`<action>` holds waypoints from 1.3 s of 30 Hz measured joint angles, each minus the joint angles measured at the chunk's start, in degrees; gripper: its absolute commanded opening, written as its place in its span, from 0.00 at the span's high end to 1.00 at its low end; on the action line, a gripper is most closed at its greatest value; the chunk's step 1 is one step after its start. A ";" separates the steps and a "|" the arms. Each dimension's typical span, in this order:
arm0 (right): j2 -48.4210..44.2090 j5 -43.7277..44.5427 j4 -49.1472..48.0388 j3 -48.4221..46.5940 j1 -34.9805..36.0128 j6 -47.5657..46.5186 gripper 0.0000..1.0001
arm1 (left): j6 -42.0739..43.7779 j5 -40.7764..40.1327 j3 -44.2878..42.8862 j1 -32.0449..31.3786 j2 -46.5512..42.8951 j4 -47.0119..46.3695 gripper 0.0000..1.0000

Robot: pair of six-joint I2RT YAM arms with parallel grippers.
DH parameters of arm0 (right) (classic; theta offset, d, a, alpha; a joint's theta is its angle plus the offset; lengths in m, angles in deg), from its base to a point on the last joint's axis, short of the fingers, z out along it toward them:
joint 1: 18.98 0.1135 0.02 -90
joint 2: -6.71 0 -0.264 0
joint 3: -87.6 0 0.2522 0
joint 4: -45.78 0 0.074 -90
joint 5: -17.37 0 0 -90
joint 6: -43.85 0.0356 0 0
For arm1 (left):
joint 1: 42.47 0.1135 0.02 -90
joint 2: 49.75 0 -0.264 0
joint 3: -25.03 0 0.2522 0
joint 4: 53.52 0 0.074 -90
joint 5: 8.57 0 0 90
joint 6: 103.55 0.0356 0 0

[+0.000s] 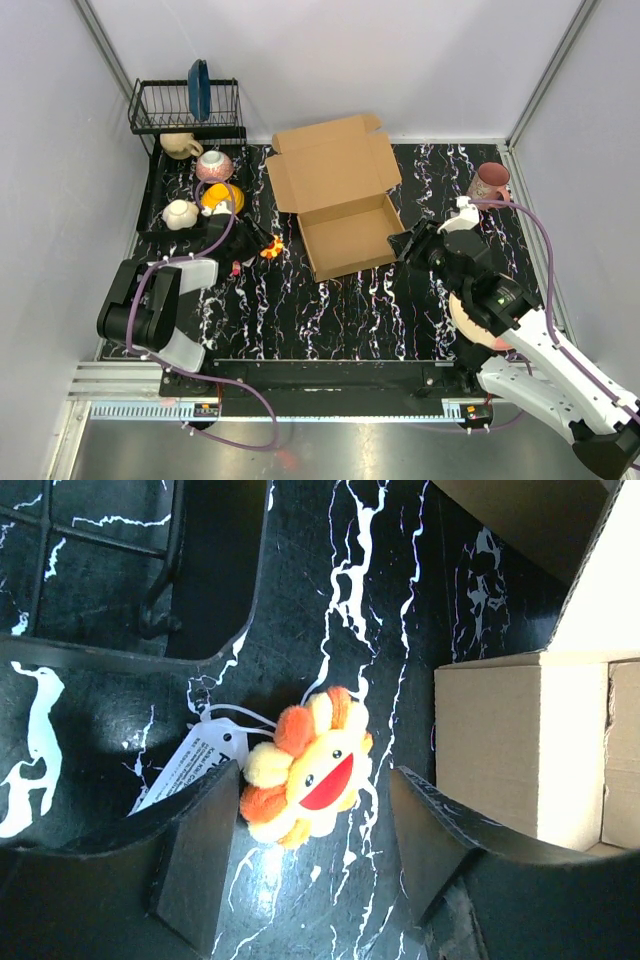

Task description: Fold the paper box

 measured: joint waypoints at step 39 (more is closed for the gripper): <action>-0.24 0.55 -0.72 2.34 0.00 -1.09 0.42 | -1.57 4.81 0.17 -0.61 -23.52 0.96 1.00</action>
